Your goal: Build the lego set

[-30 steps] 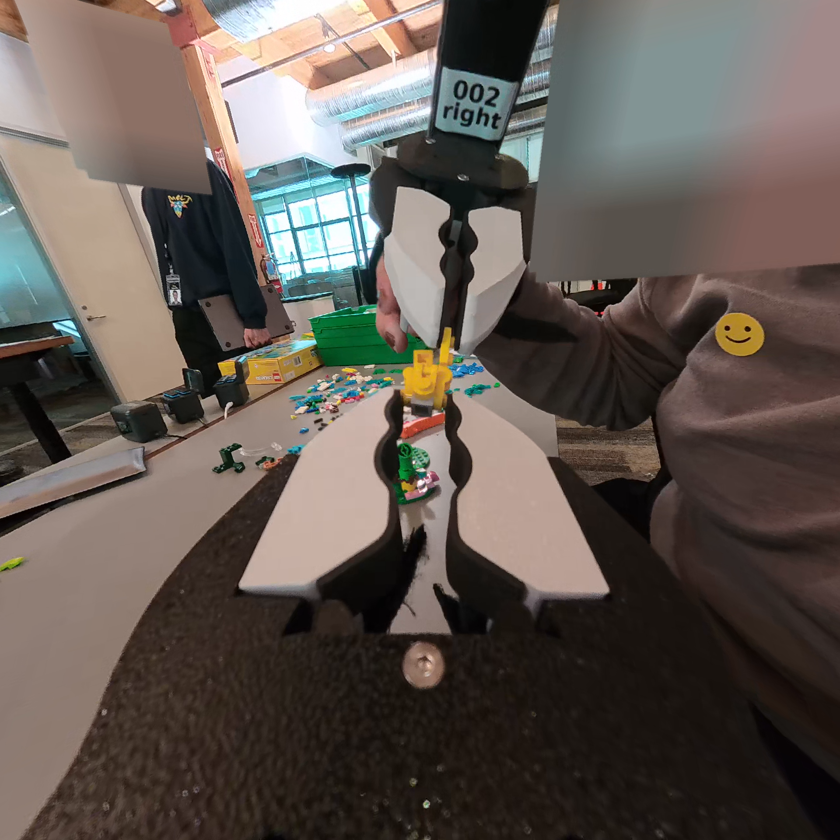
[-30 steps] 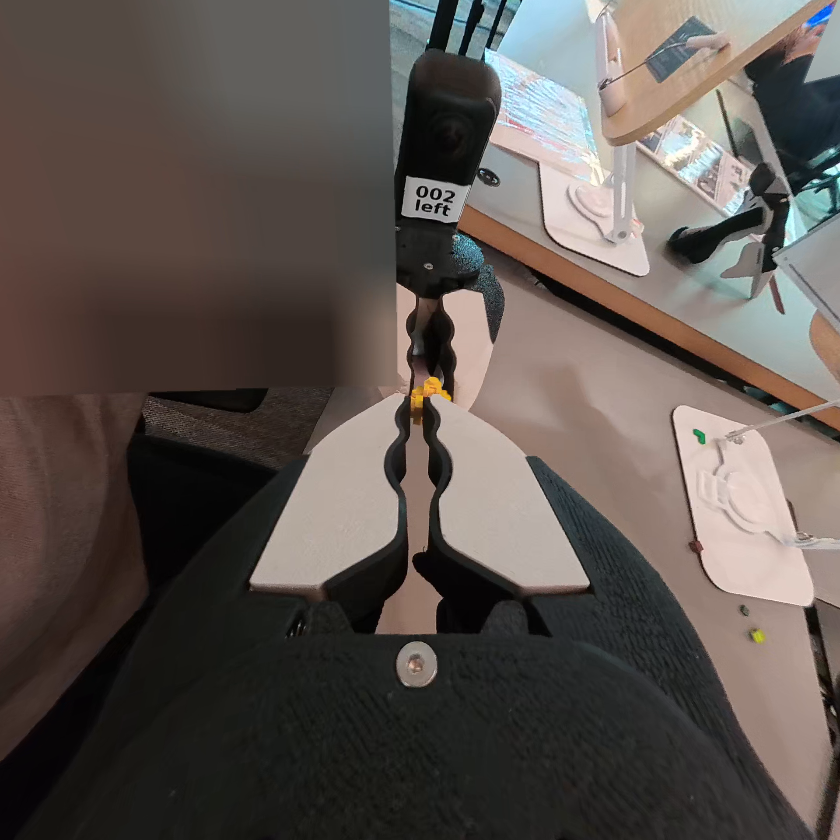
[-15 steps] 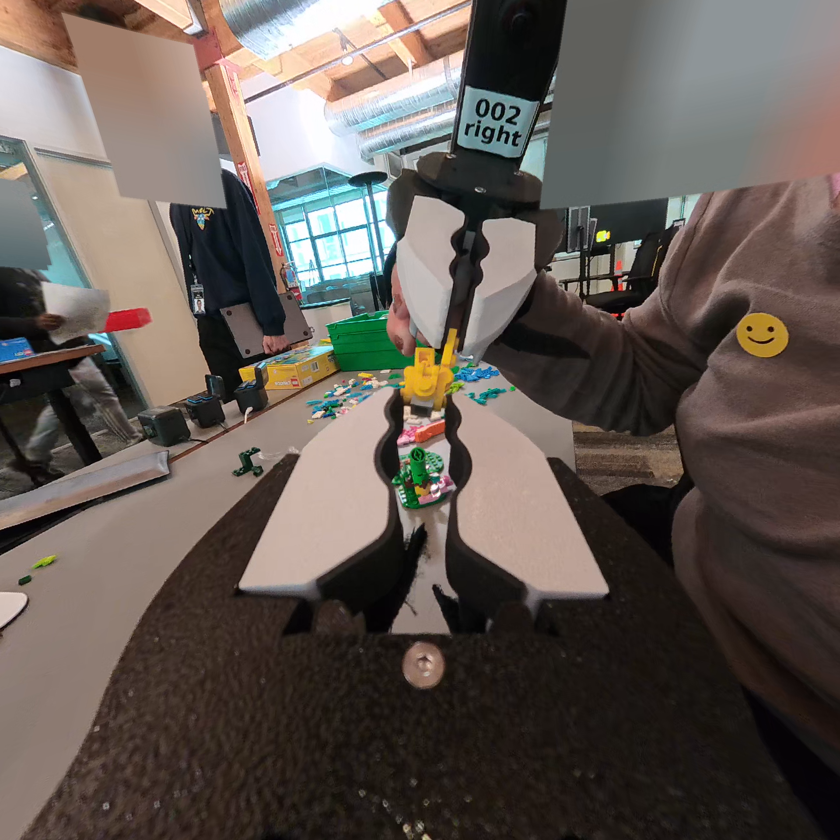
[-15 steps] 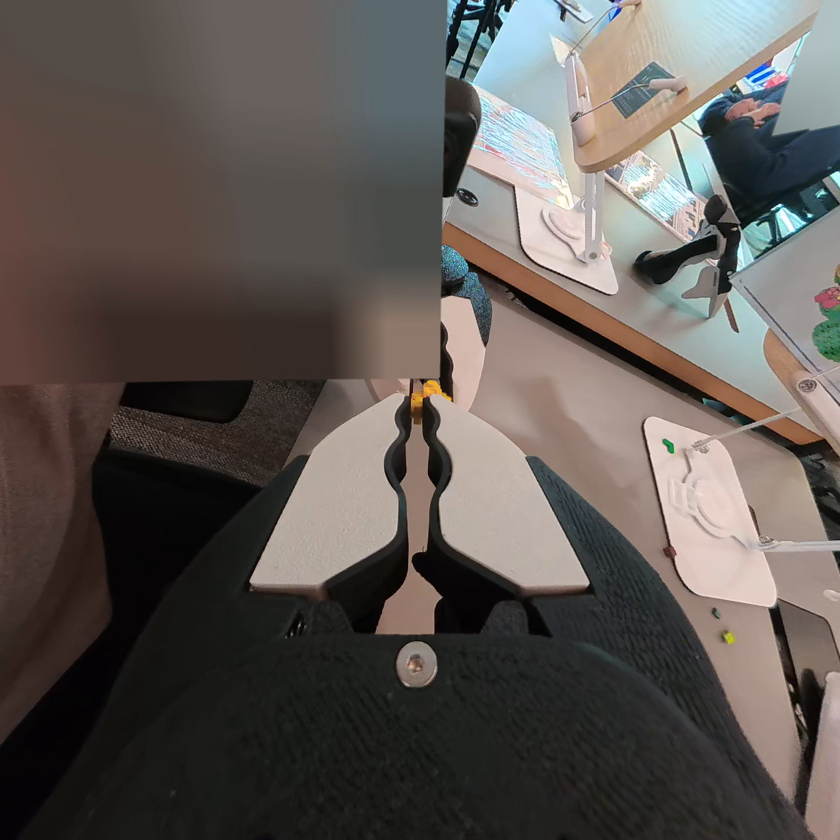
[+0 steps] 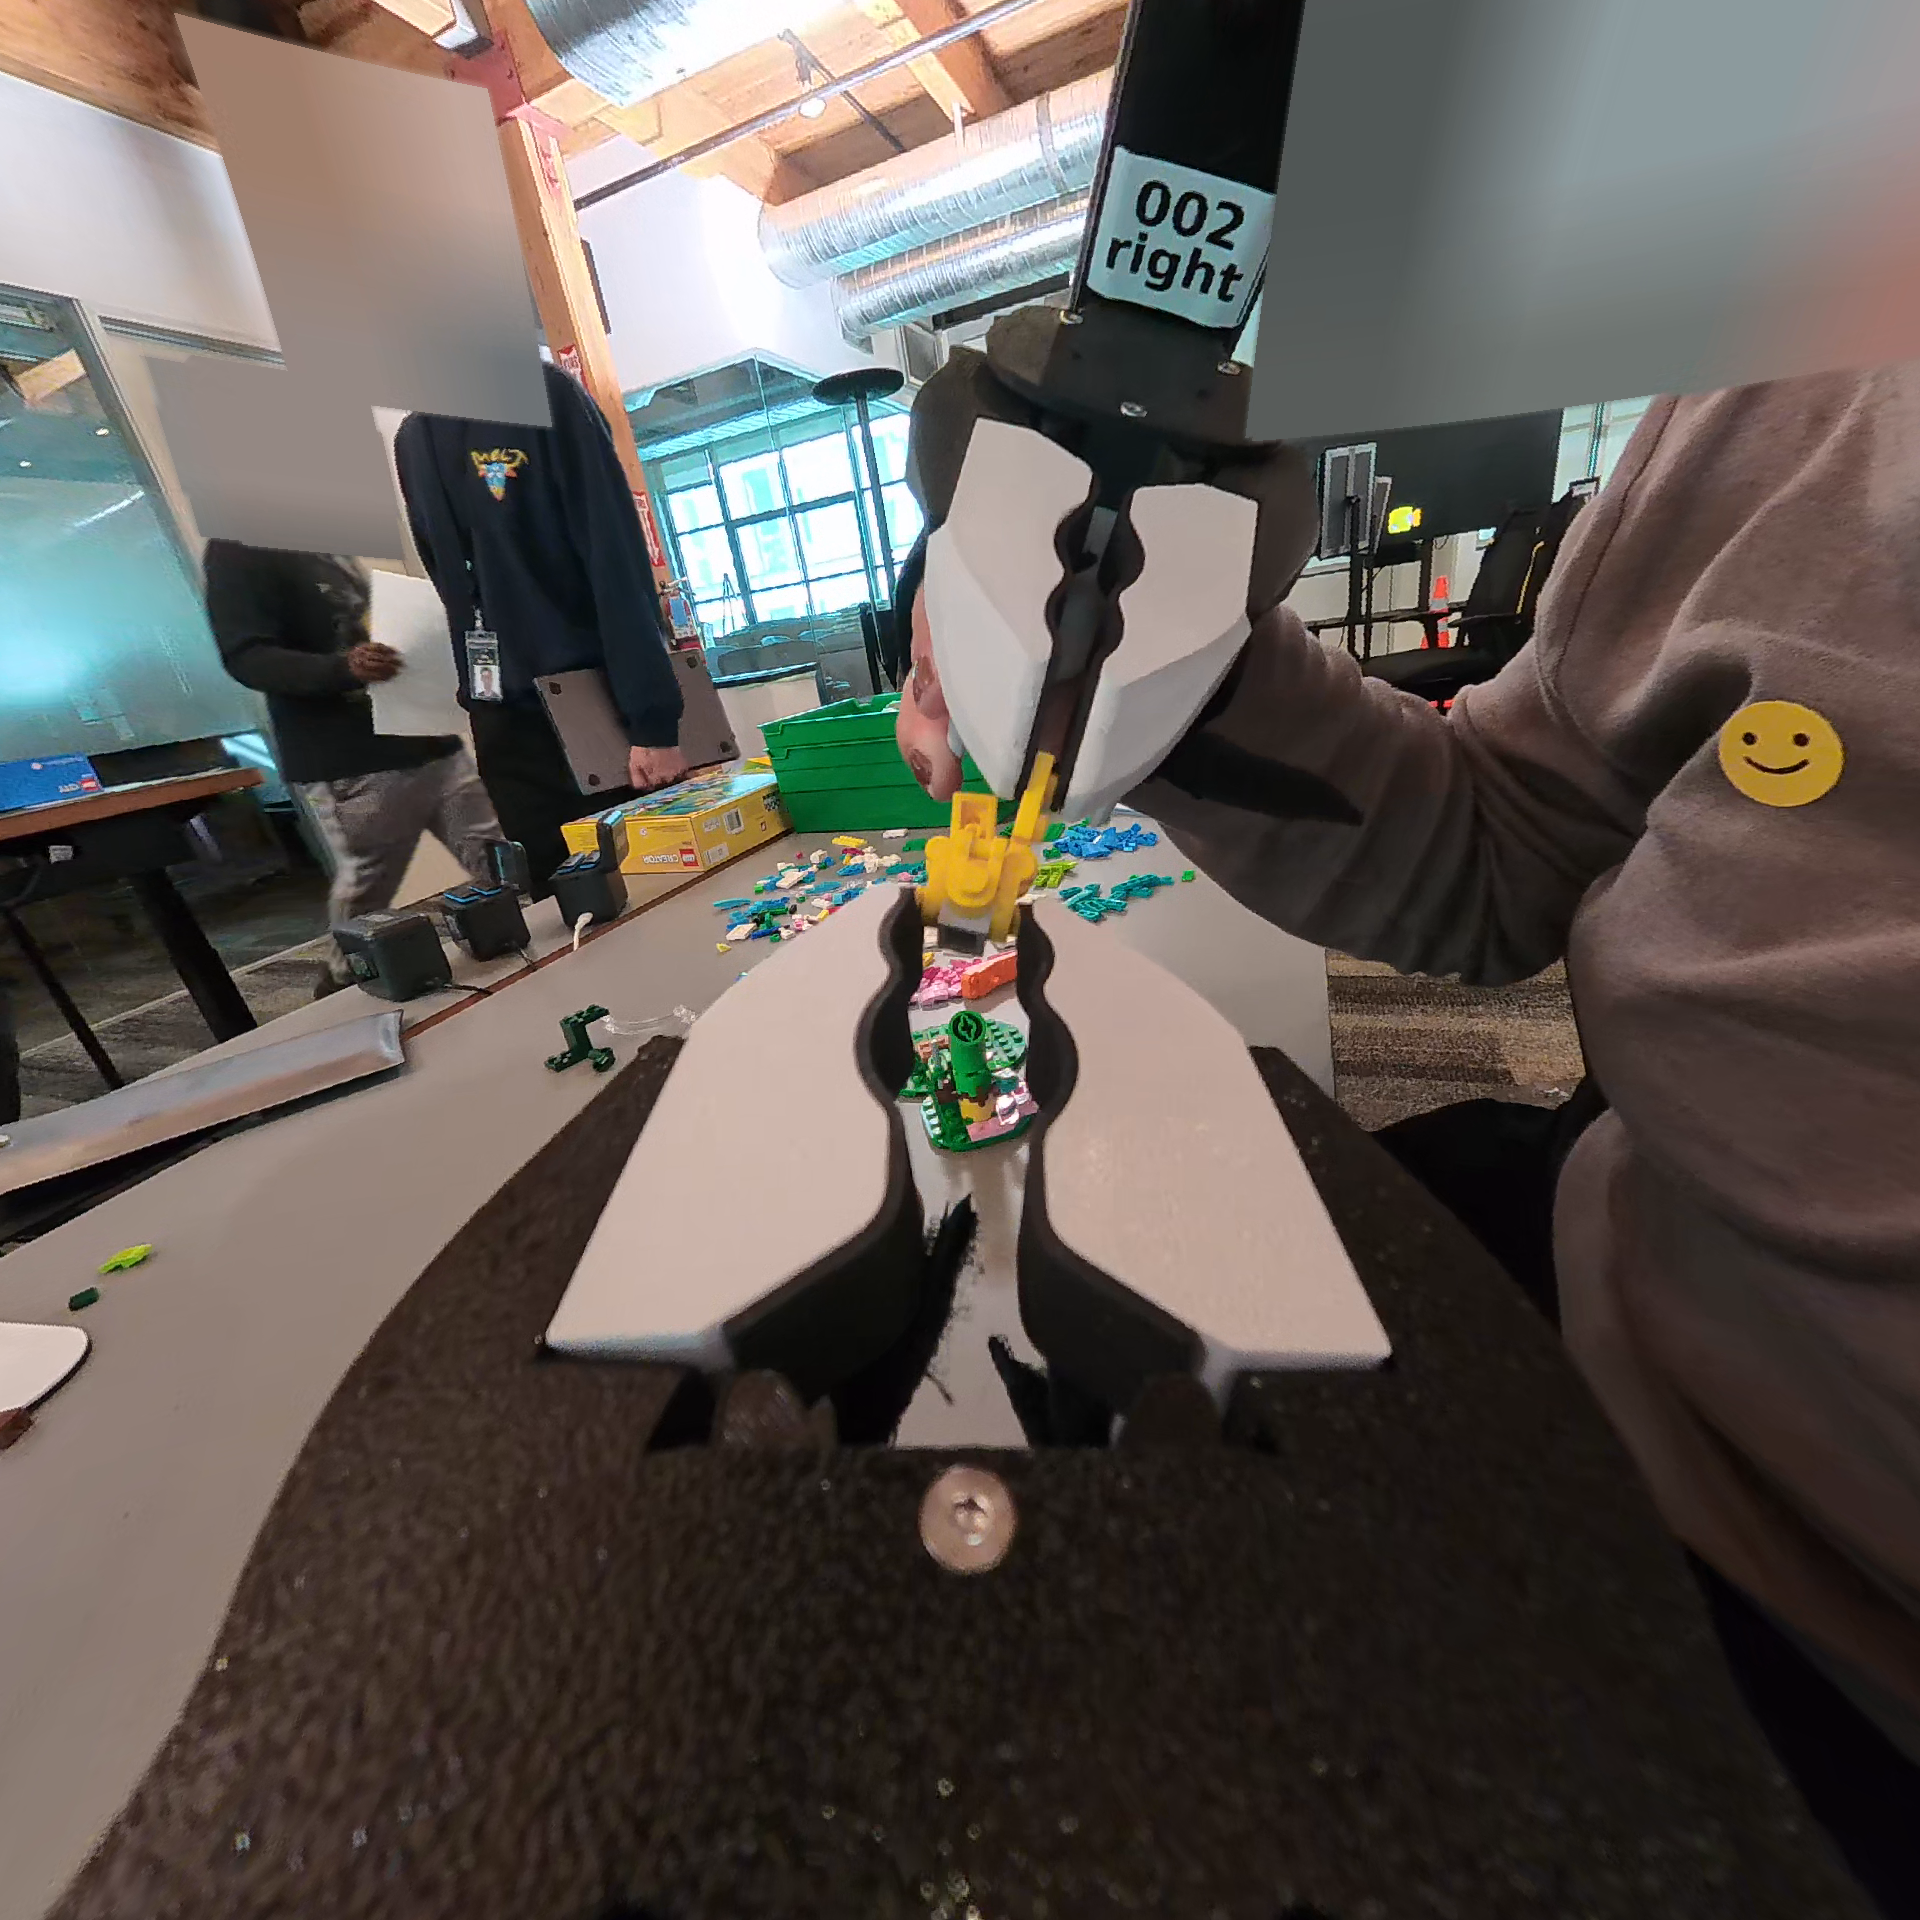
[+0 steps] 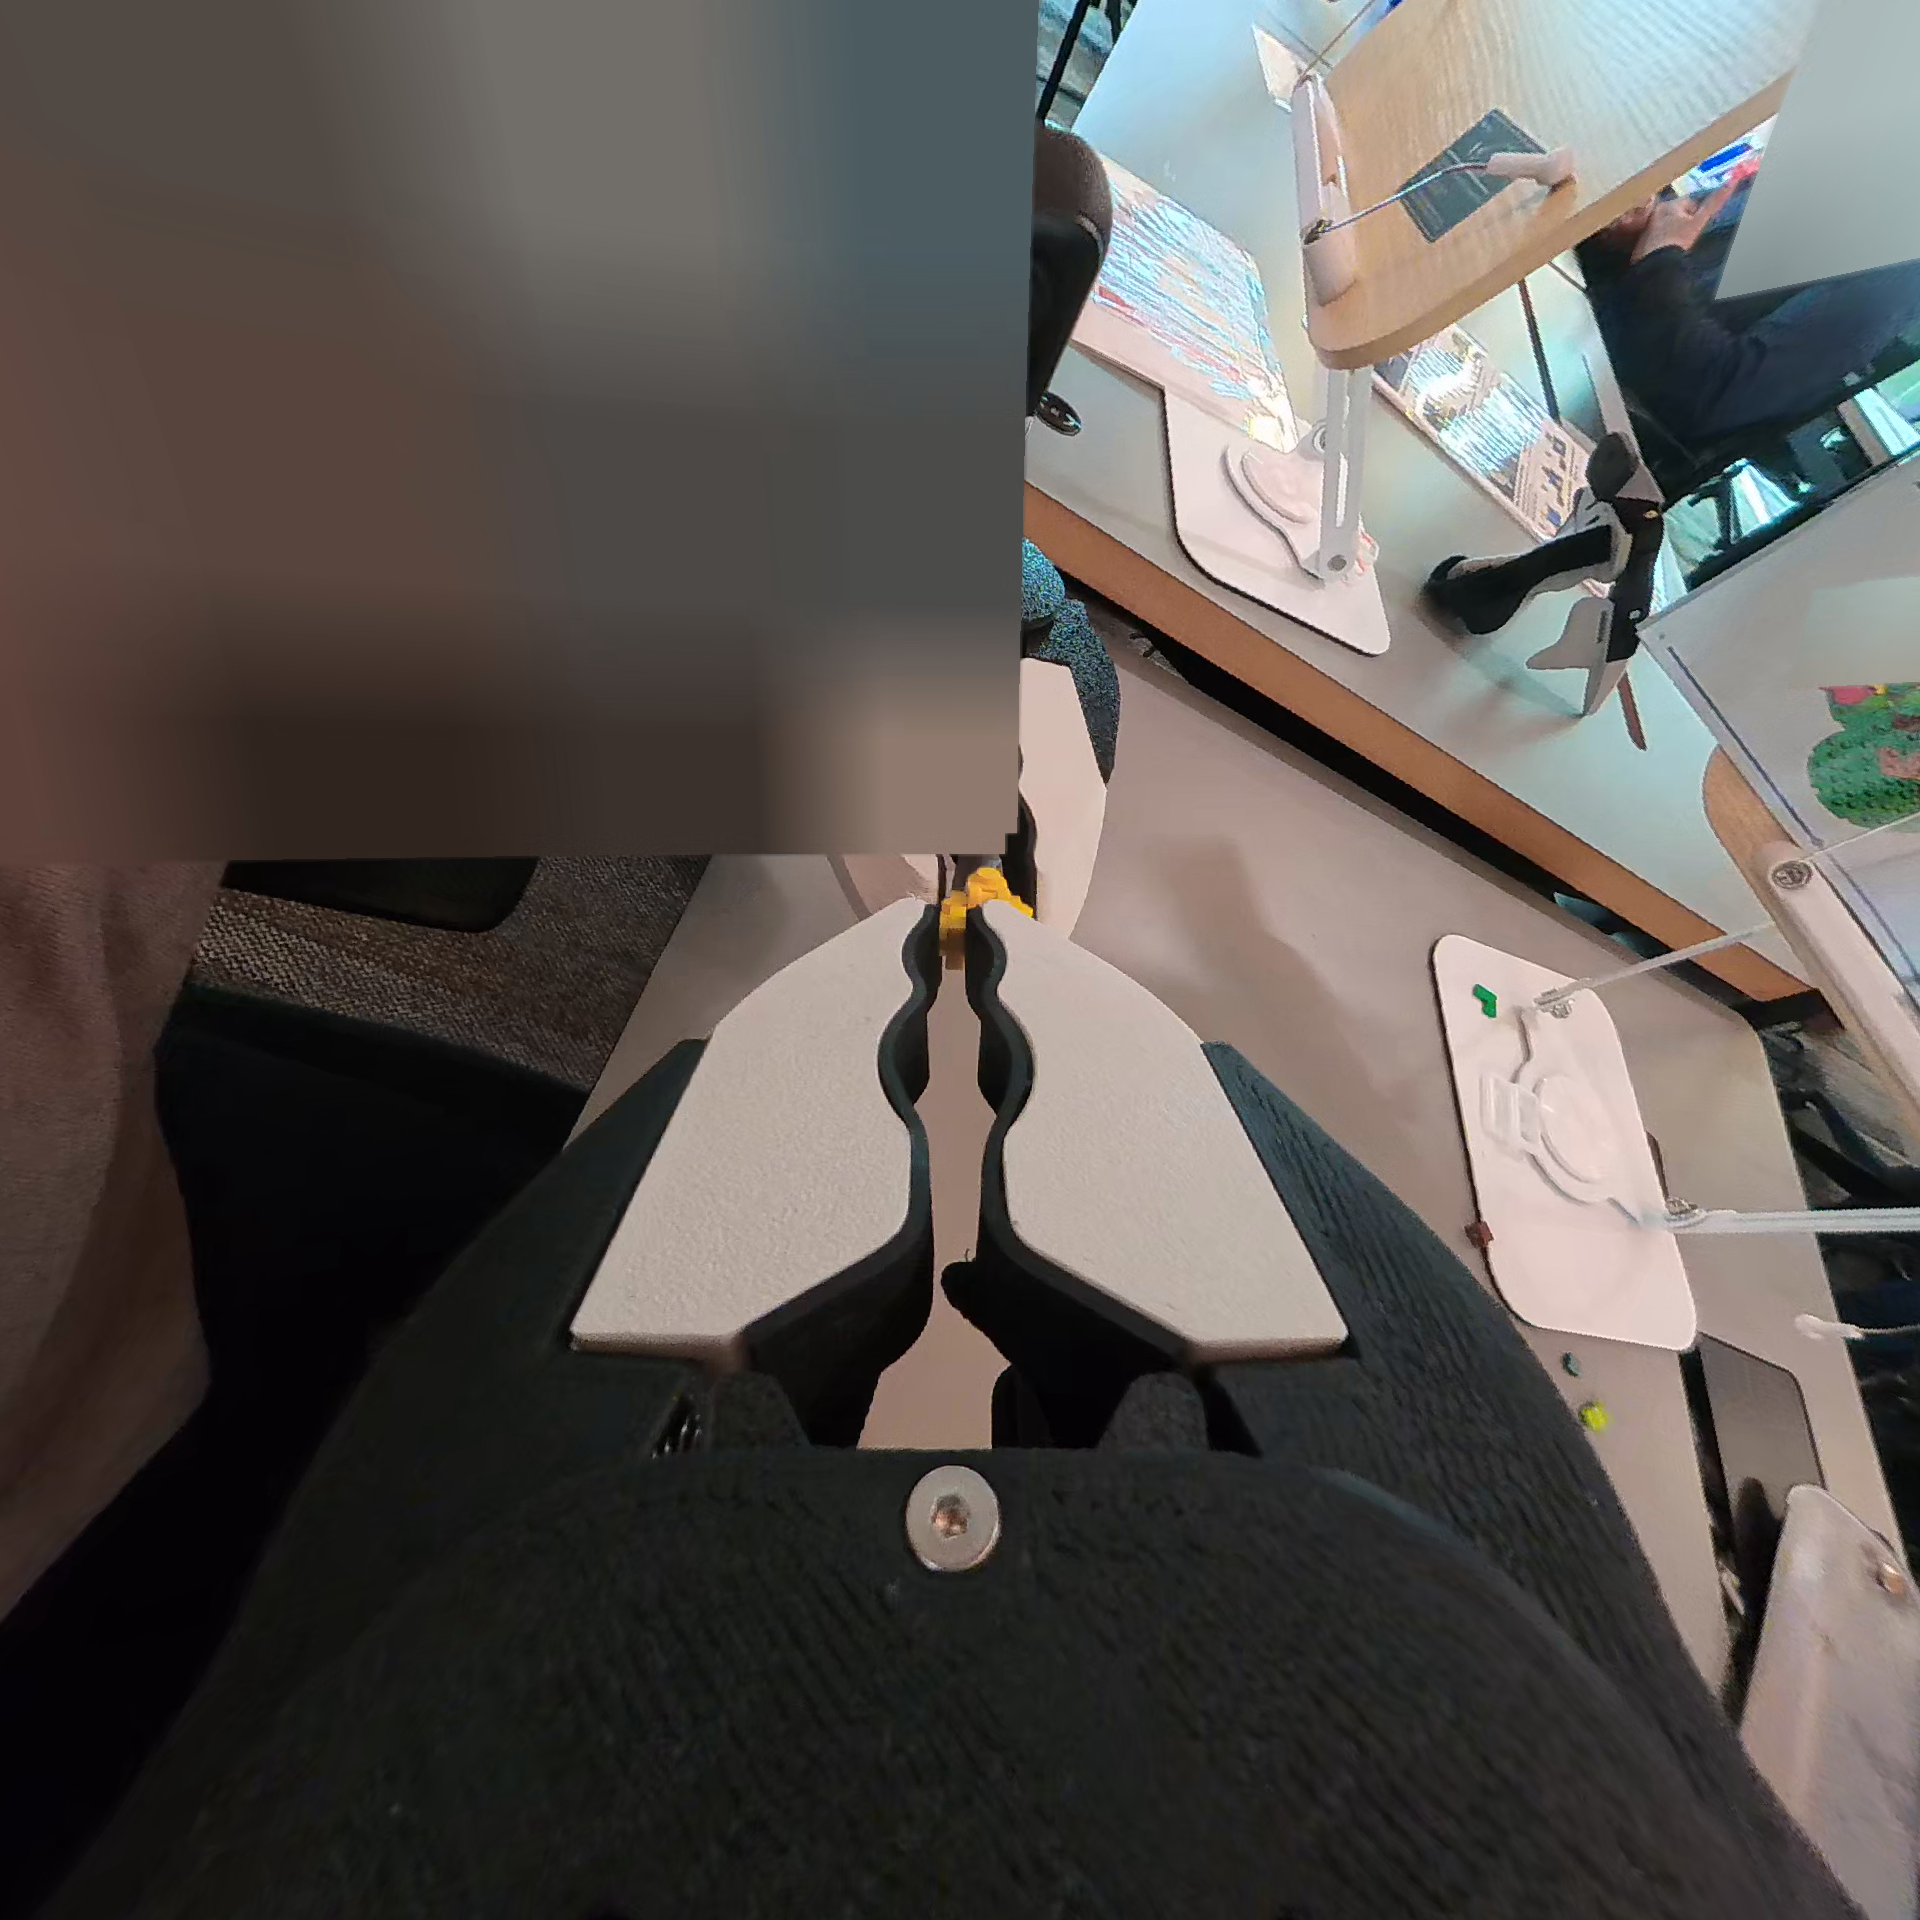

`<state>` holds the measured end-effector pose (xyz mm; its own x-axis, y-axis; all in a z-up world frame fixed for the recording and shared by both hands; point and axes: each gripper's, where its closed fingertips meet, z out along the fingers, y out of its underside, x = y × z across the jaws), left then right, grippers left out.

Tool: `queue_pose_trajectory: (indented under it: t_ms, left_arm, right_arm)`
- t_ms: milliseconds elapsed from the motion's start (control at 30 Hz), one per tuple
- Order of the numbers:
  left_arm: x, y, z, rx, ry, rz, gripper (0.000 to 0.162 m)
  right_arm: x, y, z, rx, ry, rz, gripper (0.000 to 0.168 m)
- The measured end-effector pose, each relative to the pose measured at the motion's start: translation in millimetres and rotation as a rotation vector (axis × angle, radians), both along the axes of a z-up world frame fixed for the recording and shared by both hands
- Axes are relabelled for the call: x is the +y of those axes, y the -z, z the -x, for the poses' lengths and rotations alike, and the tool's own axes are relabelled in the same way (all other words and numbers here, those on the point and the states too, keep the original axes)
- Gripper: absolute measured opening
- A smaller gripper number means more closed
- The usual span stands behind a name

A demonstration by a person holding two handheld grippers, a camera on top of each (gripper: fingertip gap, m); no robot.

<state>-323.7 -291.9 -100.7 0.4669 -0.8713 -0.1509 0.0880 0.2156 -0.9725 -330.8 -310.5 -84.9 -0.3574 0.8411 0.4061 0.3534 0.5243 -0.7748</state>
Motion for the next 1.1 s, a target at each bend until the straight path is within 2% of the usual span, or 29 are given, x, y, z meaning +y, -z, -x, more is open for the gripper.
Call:
queue_pose_trajectory:
  t_ms: [467,900,1000,1033,1100]
  left_arm:
    - [12,20,-17,0.084,-0.001,0.052,0.017]
    - [15,20,-14,0.073,-0.021,0.053,0.017]
    - [26,14,-5,0.041,-0.125,0.025,0.018]
    - [35,11,2,0.035,-0.216,0.004,0.018]
    - [52,5,24,0.035,-0.452,-0.071,0.018]
  right_arm:
    - [2,13,1,-0.043,0.013,-0.006,0.002]
    - [10,13,-6,-0.036,0.029,0.008,0.002]
    - [17,8,-5,0.002,0.074,0.023,0.008]
    - [20,2,-5,0.035,0.093,0.042,0.016]
    - [27,-14,-4,0.135,0.146,0.115,0.021]
